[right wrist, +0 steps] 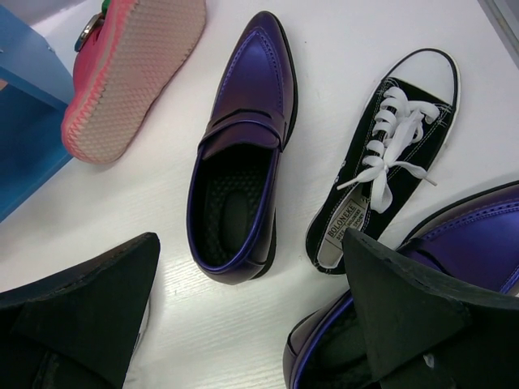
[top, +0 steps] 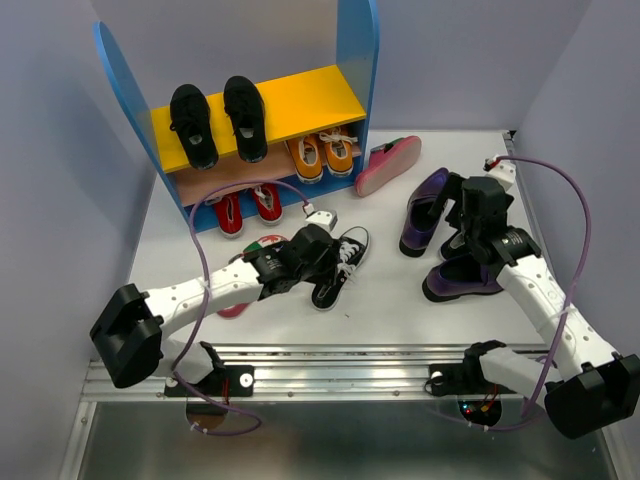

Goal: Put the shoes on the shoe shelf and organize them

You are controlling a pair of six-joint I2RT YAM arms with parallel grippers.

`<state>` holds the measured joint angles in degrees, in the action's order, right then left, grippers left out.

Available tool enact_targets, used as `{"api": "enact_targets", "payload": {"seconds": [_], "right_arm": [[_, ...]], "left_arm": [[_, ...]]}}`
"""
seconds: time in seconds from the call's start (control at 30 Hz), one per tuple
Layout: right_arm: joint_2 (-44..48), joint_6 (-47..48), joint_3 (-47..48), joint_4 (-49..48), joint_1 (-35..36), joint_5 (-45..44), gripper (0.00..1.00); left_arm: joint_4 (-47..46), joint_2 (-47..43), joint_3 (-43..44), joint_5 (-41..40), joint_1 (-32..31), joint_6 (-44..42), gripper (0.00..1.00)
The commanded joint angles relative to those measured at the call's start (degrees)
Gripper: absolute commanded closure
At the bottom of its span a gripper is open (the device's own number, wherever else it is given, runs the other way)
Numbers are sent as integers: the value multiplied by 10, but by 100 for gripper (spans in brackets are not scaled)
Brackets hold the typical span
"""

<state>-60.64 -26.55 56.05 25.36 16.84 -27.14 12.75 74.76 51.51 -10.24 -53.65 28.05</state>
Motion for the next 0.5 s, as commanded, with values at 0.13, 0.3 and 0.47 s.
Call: {"api": "enact_targets", "payload": {"seconds": [0.13, 0.3, 0.47], "right_arm": [[22, 0, -10, -23, -3, -1, 0], [25, -5, -16, -23, -3, 2, 0], [17, -9, -16, -23, -3, 7, 0]], "left_arm": [[32, 11, -13, -22, -3, 43, 38], [20, 4, -24, 17, -8, 24, 35], [17, 14, -18, 22, -21, -2, 11]]}}
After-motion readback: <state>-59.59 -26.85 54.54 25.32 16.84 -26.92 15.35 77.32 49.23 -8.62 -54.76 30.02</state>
